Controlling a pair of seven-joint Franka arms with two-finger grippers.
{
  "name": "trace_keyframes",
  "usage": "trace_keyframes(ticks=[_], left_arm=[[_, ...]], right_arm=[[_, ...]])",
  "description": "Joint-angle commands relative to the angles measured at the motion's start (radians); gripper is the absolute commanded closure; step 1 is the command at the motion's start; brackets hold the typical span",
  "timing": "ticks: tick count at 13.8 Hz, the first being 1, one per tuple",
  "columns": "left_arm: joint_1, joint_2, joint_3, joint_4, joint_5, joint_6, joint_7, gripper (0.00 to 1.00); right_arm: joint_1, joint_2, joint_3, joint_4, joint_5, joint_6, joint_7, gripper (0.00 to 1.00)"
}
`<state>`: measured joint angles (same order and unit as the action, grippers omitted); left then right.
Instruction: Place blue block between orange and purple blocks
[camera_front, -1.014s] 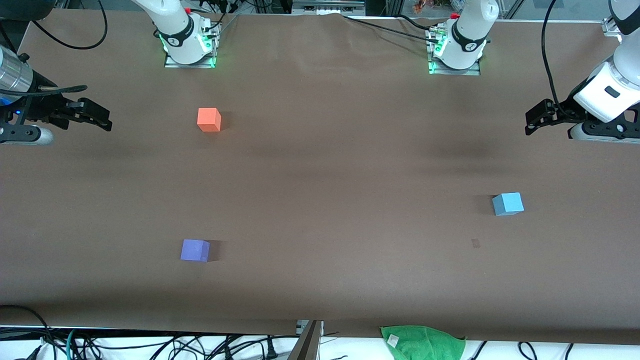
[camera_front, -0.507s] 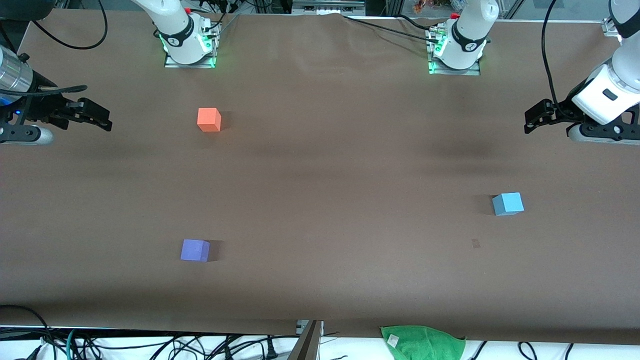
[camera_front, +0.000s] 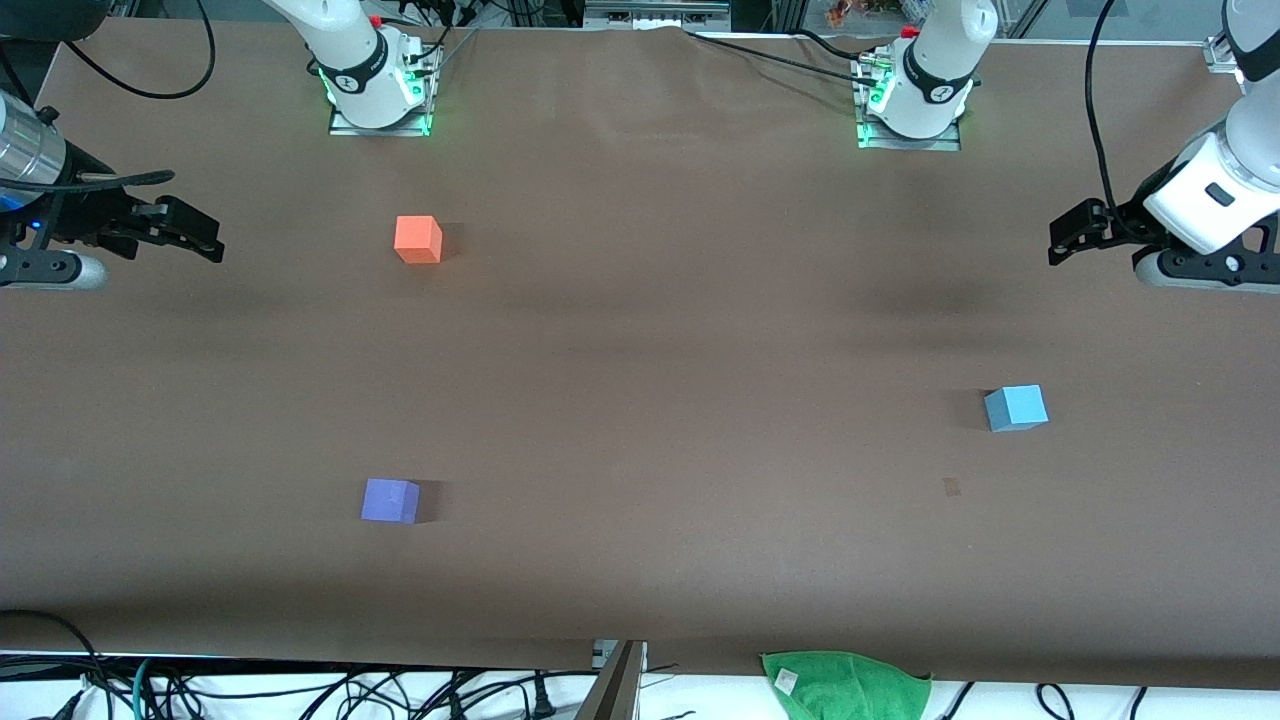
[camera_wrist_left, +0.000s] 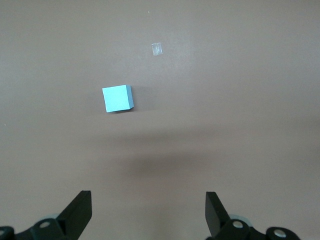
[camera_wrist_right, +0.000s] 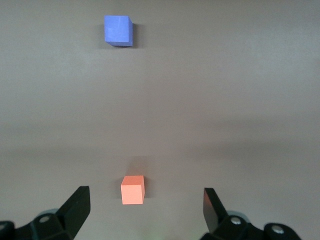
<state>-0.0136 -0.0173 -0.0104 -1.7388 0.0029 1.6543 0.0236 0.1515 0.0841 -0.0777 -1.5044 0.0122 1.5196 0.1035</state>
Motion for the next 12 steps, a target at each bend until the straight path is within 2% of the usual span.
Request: trace_keyframes(ticks=[1, 12], left_arm=[[-0.008, 0.048, 0.009, 0.059, -0.009, -0.036, -0.001, 0.0], [-0.008, 0.051, 0.01, 0.056, -0.009, -0.039, 0.009, 0.0]], right_arm=[[0.003, -0.001, -0.001, 0.01, -0.014, -0.009, -0.01, 0.01], [0.003, -0.001, 0.0, 0.01, -0.012, -0.015, -0.01, 0.01]])
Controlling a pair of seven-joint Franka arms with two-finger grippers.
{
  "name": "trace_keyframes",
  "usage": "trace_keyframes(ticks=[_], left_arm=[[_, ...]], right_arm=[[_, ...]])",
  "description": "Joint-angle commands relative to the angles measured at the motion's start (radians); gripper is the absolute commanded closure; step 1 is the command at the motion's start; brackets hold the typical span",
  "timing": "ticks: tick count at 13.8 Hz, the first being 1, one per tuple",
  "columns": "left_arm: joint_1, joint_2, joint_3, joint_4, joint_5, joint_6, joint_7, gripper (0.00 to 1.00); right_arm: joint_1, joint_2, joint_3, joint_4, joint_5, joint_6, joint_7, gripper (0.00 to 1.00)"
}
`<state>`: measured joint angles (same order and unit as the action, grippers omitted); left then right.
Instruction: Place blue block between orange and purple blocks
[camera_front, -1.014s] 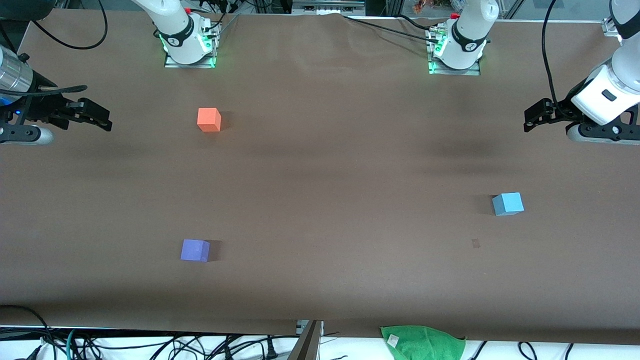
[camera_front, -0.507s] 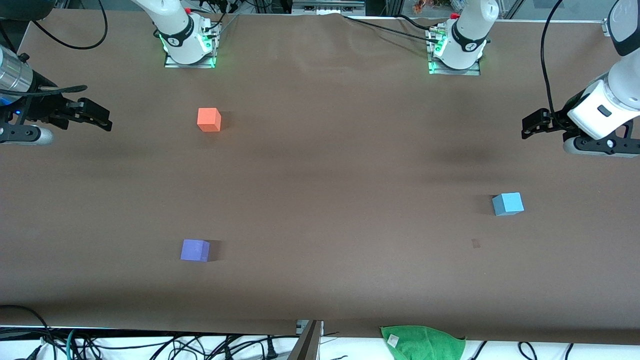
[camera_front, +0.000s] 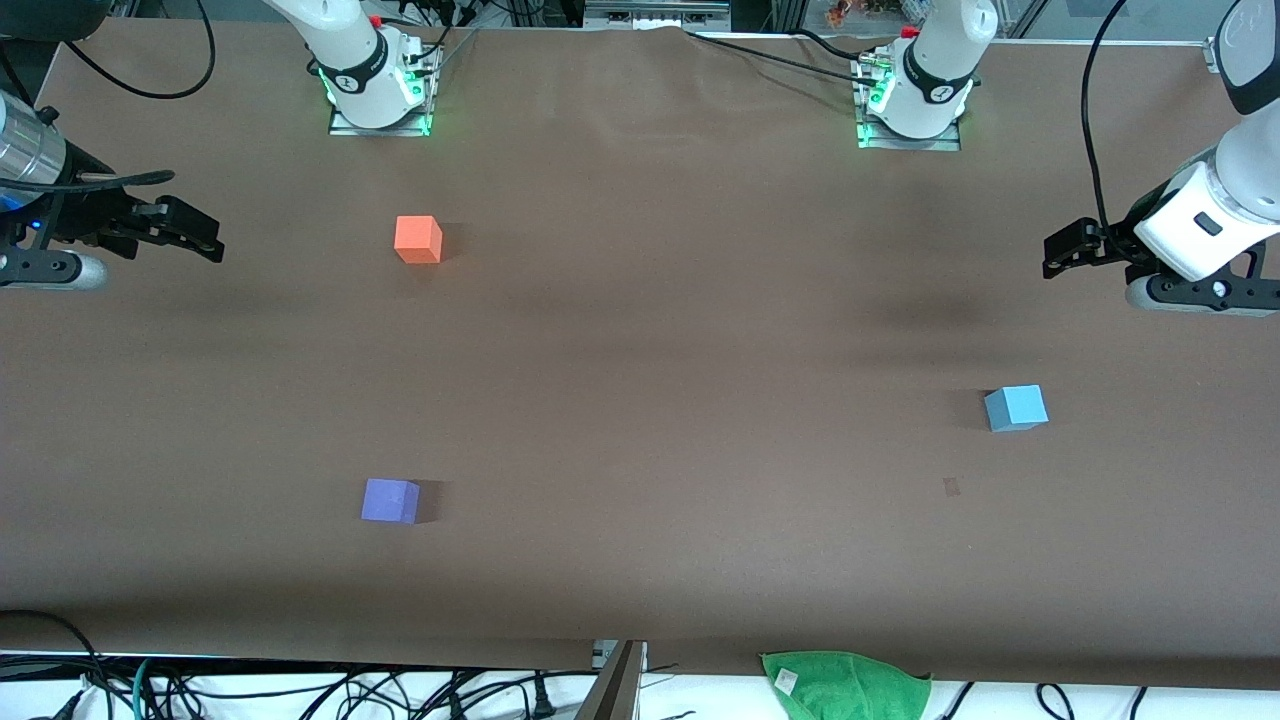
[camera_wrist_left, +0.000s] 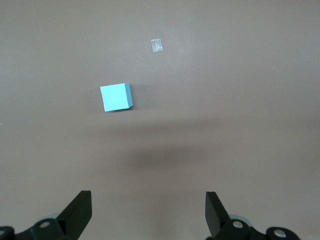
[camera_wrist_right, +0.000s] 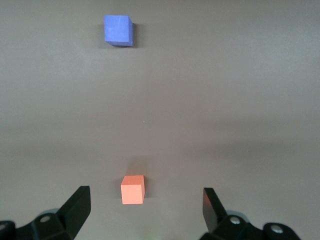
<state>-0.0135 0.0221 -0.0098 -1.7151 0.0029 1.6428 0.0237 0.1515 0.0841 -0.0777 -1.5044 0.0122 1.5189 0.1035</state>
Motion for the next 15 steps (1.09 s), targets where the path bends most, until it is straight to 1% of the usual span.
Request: trace_keyframes(ticks=[1, 9, 10, 11, 15], left_arm=[[-0.008, 0.012, 0.01, 0.032, -0.009, -0.028, 0.009, 0.0], [-0.003, 0.012, 0.013, 0.02, -0.007, -0.051, 0.012, 0.0], [0.015, 0.016, 0.011, 0.015, -0.007, -0.044, 0.013, 0.0], [0.026, 0.041, 0.013, 0.017, -0.007, -0.035, 0.013, 0.0], [0.107, 0.166, 0.011, 0.014, -0.004, 0.182, 0.015, 0.0]], right_arm=[[0.003, -0.001, -0.001, 0.01, -0.012, -0.016, -0.01, 0.0], [0.003, -0.001, -0.001, 0.01, -0.012, -0.016, -0.01, 0.01], [0.003, -0.001, -0.001, 0.01, -0.012, -0.016, -0.01, 0.01], [0.003, -0.001, -0.001, 0.01, -0.012, -0.016, -0.01, 0.01], [0.003, -0.001, -0.001, 0.01, -0.012, -0.017, -0.011, 0.0]])
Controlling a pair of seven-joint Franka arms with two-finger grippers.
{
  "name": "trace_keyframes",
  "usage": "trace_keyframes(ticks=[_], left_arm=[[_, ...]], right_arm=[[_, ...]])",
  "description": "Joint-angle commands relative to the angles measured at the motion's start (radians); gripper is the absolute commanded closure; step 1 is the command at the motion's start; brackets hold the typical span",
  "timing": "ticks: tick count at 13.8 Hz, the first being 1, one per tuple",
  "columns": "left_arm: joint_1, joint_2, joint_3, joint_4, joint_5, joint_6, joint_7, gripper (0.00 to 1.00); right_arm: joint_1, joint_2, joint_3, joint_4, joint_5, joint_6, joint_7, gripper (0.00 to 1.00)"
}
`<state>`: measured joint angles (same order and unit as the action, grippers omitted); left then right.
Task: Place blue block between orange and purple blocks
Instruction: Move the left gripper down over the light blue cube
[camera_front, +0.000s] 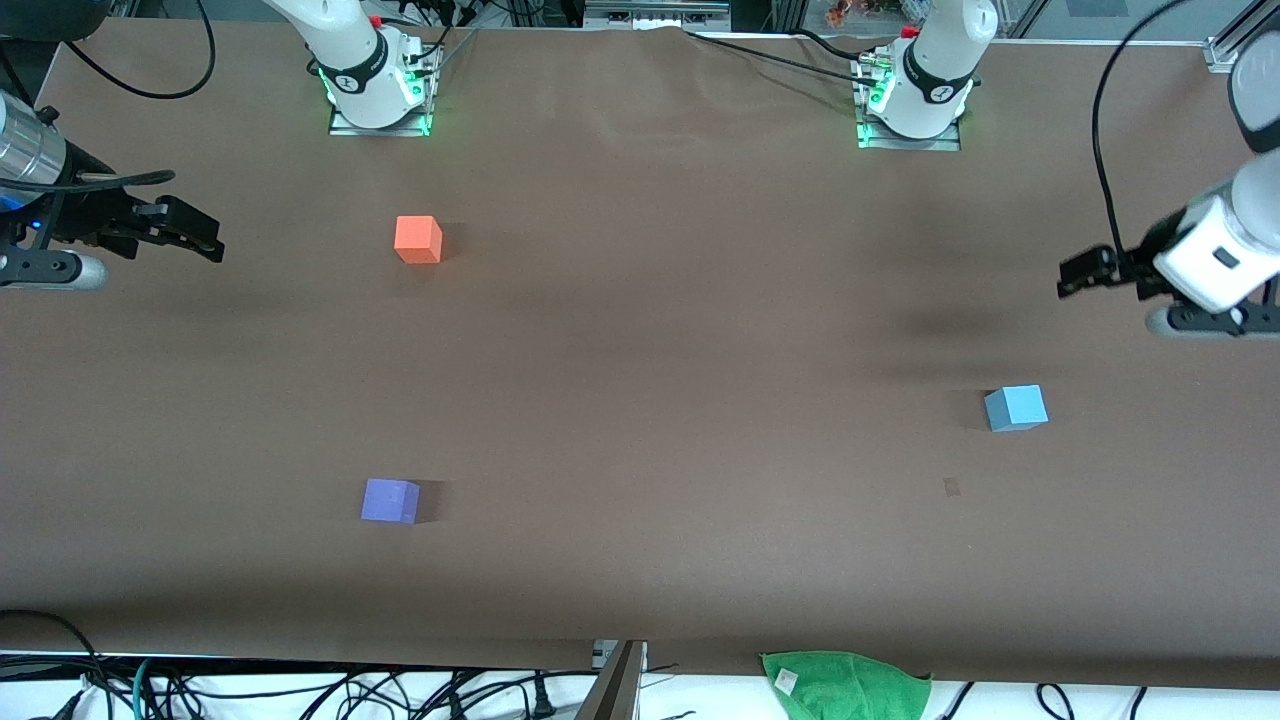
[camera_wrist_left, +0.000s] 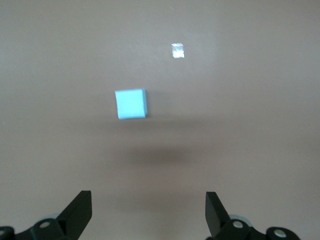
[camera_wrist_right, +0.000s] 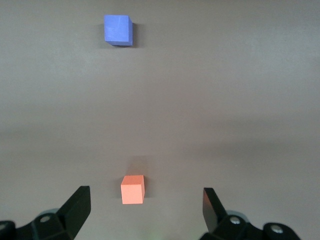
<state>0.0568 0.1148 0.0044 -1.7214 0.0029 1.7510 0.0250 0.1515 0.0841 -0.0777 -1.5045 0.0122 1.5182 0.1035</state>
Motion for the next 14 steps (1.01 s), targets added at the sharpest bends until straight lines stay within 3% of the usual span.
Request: trace_keyframes(ticks=[1, 3, 8, 14], left_arm=[[0.044, 0.106, -0.003, 0.017, -0.004, 0.131, 0.015, 0.0], [0.052, 0.163, -0.003, -0.015, 0.009, 0.261, 0.015, 0.0], [0.075, 0.247, -0.003, -0.207, 0.022, 0.64, 0.093, 0.0], [0.084, 0.322, -0.006, -0.279, 0.008, 0.756, 0.098, 0.0]], right_arm=[[0.003, -0.001, 0.0, 0.009, -0.012, -0.016, -0.013, 0.0], [0.002, -0.001, -0.002, 0.01, -0.014, -0.015, -0.013, 0.01], [0.0, -0.001, -0.005, 0.01, -0.012, -0.016, -0.014, 0.0], [0.0, -0.001, -0.007, 0.009, -0.011, -0.016, -0.014, 0.01]])
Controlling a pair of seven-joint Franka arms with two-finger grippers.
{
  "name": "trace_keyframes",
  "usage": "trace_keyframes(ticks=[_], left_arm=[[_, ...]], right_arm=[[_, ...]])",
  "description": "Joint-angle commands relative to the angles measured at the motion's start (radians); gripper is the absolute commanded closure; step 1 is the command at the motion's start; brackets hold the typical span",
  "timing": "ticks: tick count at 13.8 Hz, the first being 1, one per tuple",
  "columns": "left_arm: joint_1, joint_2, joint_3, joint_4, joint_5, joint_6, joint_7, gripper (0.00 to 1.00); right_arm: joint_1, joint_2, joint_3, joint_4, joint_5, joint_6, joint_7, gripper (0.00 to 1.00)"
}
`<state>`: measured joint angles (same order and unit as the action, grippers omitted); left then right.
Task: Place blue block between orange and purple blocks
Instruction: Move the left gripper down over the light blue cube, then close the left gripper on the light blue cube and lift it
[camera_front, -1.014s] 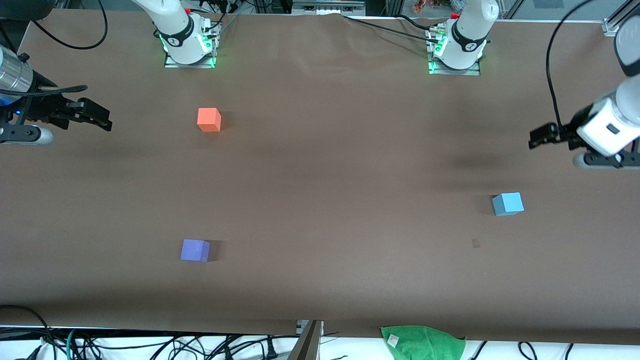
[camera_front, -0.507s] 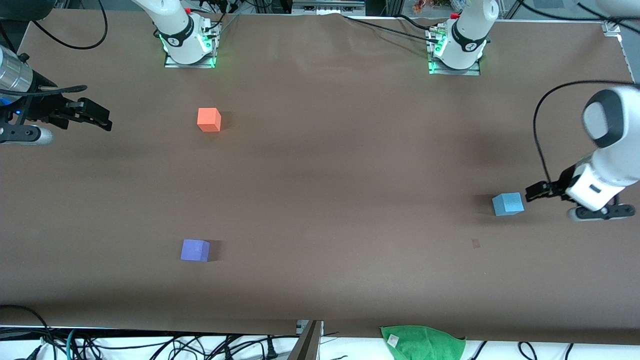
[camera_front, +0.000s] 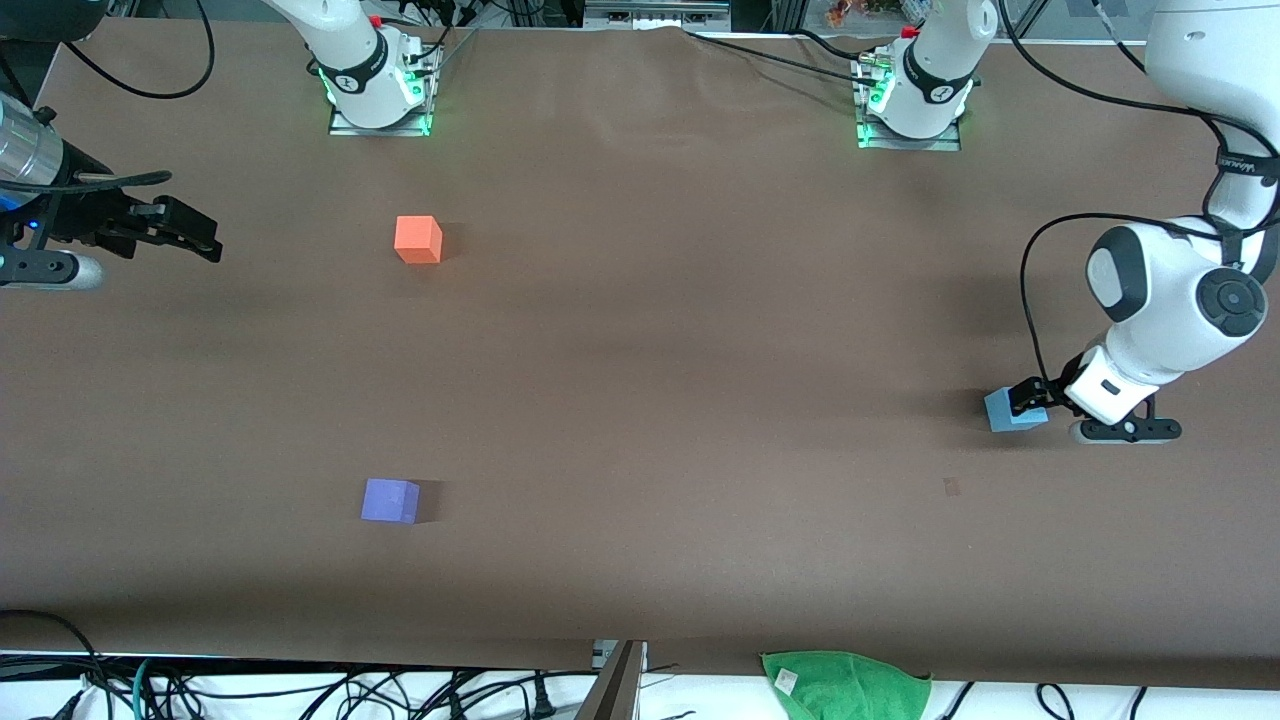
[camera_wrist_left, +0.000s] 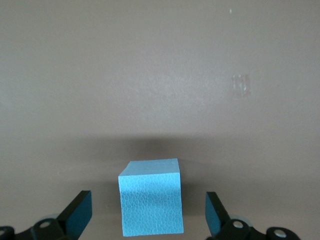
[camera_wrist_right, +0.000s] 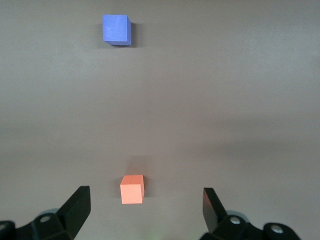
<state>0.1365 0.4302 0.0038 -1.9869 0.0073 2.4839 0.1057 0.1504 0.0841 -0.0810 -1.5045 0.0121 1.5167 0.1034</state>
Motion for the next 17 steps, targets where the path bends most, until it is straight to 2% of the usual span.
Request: trace_keyframes(ticks=[1, 7, 8, 10, 11, 12, 13, 15, 17], left_arm=[[0.005, 0.018, -0.005, -0.015, 0.003, 0.033, 0.017, 0.0], [0.011, 0.099, -0.004, -0.015, 0.003, 0.114, 0.017, 0.01], [0.014, 0.113, -0.005, -0.015, 0.003, 0.119, 0.019, 0.07], [0.017, 0.125, -0.005, -0.015, 0.003, 0.119, 0.019, 0.46], [0.017, 0.125, -0.004, -0.015, 0.003, 0.118, 0.02, 0.62], [0.017, 0.124, -0.005, -0.015, 0.003, 0.115, 0.019, 0.74], [0.017, 0.122, -0.005, -0.013, 0.003, 0.11, 0.019, 0.79], [0.014, 0.099, -0.011, -0.004, 0.003, 0.087, 0.016, 0.79], [-0.003, 0.038, -0.022, 0.025, 0.003, -0.014, 0.008, 0.78]], right_arm=[[0.002, -0.001, -0.003, 0.01, -0.011, -0.015, -0.014, 0.01], [0.002, -0.001, -0.003, 0.01, -0.008, -0.015, -0.014, 0.0], [0.002, -0.001, -0.003, 0.009, -0.006, -0.015, -0.014, 0.01], [0.002, -0.001, -0.003, 0.009, -0.008, -0.015, -0.014, 0.01], [0.002, -0.001, -0.003, 0.009, -0.006, -0.015, -0.014, 0.01], [0.002, -0.001, -0.003, 0.009, -0.006, -0.015, -0.014, 0.01], [0.002, -0.001, -0.003, 0.01, -0.006, -0.015, -0.014, 0.0], [0.002, -0.001, -0.003, 0.009, -0.006, -0.015, -0.014, 0.01], [0.002, -0.001, -0.003, 0.01, -0.006, -0.015, -0.014, 0.0]])
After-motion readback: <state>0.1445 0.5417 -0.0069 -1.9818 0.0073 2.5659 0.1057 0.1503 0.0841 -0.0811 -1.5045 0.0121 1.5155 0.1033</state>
